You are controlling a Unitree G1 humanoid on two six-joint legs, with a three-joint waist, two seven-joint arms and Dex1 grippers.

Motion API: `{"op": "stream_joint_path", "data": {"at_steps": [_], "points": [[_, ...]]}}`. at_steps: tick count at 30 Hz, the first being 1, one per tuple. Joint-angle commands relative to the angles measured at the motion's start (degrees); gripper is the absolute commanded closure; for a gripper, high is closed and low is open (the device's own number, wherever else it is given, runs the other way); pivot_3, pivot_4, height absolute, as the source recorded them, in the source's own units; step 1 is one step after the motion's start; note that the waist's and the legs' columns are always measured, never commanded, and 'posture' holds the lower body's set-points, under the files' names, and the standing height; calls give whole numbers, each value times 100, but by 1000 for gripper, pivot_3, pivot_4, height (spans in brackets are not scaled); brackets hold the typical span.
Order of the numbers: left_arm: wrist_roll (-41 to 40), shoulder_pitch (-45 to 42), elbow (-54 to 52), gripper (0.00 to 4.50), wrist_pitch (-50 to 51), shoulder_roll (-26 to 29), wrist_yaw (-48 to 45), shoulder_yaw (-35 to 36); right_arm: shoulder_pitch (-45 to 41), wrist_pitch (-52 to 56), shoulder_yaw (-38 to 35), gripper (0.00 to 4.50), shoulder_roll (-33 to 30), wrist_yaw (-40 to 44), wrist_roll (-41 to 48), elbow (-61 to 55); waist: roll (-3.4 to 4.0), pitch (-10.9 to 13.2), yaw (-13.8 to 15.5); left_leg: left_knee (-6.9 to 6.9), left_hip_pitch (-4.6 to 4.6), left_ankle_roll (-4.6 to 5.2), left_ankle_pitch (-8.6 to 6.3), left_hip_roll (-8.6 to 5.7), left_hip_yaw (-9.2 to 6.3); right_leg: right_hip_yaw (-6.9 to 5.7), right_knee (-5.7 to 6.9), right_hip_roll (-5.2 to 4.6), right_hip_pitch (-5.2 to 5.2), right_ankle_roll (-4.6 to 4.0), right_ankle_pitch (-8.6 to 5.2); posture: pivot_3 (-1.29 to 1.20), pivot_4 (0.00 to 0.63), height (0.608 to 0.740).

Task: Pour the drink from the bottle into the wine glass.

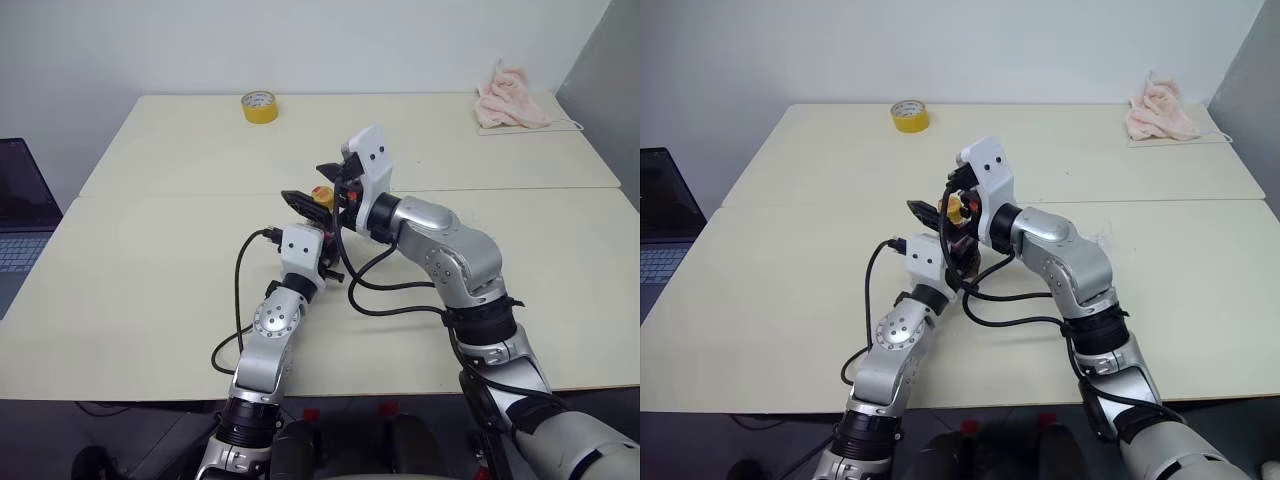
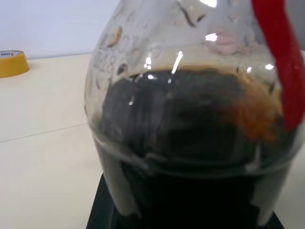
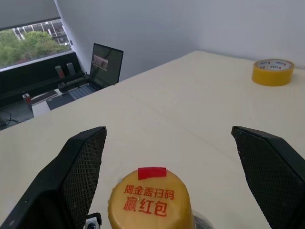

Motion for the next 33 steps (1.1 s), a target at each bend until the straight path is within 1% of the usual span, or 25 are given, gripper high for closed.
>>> {"op": "stream_joint_path", "data": {"at_steps": [1,8,17,21,28,33], "points": [[-4,-28,-234,3476,-226,-19,31,10,-168,-171,-74,0,50,-8,-50,-70,0,0,-2,0,-1,0,0,0,0,0,1,0,-2,0,0,0,150,740],[-16,-56,-185,3476,-263,-21,61,14,-209,-131,-276,0,55,-82,-37,67,0,0,-19,0,-8,-1,1,0,2,2,5,0,-14,-1,0,0,150,740],[-21,-74,-177,3476,-266,-18,59,19,-130,-91,-352,0,-63,-91,-52,10,0,0,-31,0,-12,-2,1,1,2,2,6,0,-18,-1,1,0,150,740],[-18,-69,-183,3497,-267,-15,69,27,9,-11,-428,0,-166,-129,-21,-133,0,0,-31,0,-12,-2,1,1,3,2,6,0,-18,-1,1,0,150,740],[-15,-94,-133,3512,-283,-19,82,35,532,206,-424,0,-512,-93,18,-616,1,0,-30,-1,-13,-2,1,0,3,3,6,0,-19,-1,1,0,150,740],[-29,-104,-100,3521,-314,-9,76,25,685,333,-514,0,-645,-104,92,-819,0,-1,-47,-2,-14,-2,1,1,6,5,8,0,-23,-1,1,0,150,740]]}}
